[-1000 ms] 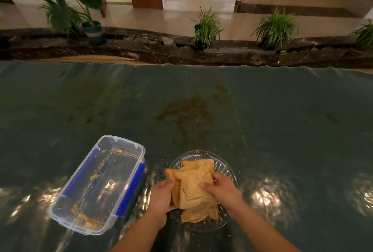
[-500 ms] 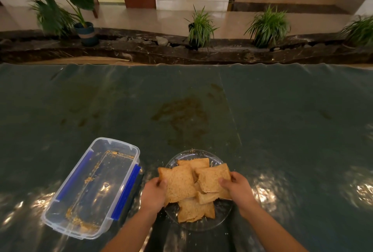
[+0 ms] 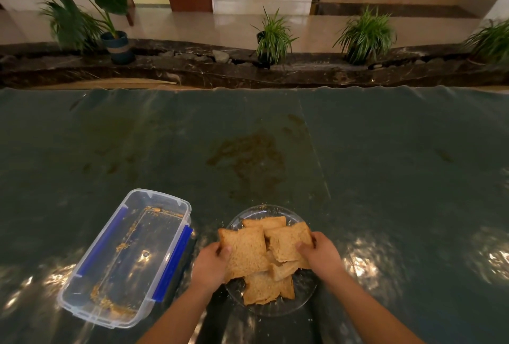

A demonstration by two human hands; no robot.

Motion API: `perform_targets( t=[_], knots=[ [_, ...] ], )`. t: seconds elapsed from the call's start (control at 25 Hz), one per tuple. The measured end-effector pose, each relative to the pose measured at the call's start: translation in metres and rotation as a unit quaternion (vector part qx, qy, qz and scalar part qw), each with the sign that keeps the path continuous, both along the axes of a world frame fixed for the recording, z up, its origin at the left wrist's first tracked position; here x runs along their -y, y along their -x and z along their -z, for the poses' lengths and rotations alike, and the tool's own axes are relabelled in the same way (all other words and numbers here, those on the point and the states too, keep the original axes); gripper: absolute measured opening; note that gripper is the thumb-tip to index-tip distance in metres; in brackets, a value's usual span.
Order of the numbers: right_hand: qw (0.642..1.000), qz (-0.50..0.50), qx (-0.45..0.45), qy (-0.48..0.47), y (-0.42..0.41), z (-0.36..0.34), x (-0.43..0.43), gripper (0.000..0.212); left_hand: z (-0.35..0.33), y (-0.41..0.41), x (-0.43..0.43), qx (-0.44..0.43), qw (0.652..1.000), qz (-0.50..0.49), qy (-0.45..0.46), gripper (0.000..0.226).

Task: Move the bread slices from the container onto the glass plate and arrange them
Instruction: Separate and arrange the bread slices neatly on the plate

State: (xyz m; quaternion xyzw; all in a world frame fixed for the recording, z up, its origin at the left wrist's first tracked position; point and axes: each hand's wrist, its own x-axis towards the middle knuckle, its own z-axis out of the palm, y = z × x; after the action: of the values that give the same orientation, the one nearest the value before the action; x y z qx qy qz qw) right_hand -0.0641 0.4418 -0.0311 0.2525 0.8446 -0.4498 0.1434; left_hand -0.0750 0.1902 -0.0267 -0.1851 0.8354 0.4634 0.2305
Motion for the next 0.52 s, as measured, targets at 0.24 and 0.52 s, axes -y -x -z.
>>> perform_targets(
  t=[0.24,0.52],
  knots=[
    [0.950,-0.148,-0.041,-0.272,0.005,-0.008,0.005,0.047,0.000,-0.008,-0.008,-0.051,0.996,0.014,0.070,0.049],
    [0.915,-0.222,-0.101,-0.323,0.048,-0.011,0.030,0.027,-0.003,-0.008,-0.005,-0.057,0.993,0.031,0.098,0.038]
  ],
)
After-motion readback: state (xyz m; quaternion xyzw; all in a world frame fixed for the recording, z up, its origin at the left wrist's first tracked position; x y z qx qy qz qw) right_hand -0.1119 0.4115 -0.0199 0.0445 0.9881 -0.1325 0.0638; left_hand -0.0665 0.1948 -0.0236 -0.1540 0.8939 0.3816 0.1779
